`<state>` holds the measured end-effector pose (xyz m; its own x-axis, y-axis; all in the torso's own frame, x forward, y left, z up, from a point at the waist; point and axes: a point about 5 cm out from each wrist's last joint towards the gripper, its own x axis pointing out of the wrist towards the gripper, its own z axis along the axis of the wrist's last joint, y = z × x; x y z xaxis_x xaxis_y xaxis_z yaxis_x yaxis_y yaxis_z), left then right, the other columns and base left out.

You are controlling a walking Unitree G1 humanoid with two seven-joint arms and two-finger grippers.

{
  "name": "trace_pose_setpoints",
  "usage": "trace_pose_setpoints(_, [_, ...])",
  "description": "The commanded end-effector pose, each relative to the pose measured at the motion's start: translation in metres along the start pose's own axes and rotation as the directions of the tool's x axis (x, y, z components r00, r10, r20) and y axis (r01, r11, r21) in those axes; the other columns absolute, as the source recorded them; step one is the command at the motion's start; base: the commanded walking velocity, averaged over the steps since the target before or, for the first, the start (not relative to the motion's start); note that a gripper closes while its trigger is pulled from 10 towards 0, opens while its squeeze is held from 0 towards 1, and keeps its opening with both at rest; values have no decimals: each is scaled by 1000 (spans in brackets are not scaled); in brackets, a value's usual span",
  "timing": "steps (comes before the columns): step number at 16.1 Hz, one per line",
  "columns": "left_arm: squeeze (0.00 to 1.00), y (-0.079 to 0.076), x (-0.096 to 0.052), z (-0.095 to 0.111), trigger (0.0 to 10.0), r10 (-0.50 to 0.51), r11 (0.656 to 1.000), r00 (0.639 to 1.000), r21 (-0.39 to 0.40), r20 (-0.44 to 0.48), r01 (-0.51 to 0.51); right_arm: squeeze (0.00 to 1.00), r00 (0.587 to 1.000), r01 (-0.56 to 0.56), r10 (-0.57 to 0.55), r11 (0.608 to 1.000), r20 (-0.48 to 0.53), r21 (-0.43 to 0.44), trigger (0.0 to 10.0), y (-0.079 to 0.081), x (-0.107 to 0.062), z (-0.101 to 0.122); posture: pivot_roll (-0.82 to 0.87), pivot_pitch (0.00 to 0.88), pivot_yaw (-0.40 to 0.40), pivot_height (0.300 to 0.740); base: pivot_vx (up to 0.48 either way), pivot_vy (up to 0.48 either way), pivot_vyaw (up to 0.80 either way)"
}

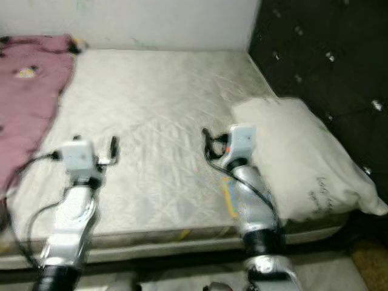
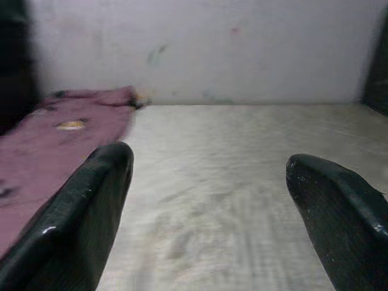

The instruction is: Clean up the room

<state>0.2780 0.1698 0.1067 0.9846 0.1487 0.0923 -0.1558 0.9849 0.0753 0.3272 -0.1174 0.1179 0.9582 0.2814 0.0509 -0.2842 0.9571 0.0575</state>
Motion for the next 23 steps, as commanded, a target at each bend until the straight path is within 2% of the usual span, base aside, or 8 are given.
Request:
trace_pose_setpoints(1, [0, -8, 1, 3, 10000, -23, 1000, 1000, -12, 10, 23, 0, 1000, 22, -22, 1000, -7, -19, 10000, -11, -2, 0, -25, 0, -14, 740, 0, 480, 0])
trace_pose_setpoints(23, [0, -9, 4, 3, 10000, -13, 1000, 1000, -27, 8, 13, 0, 1000, 20, -20, 999, -20, -27, 10000, -11, -1, -1, -30, 0, -15, 740, 0, 480, 0])
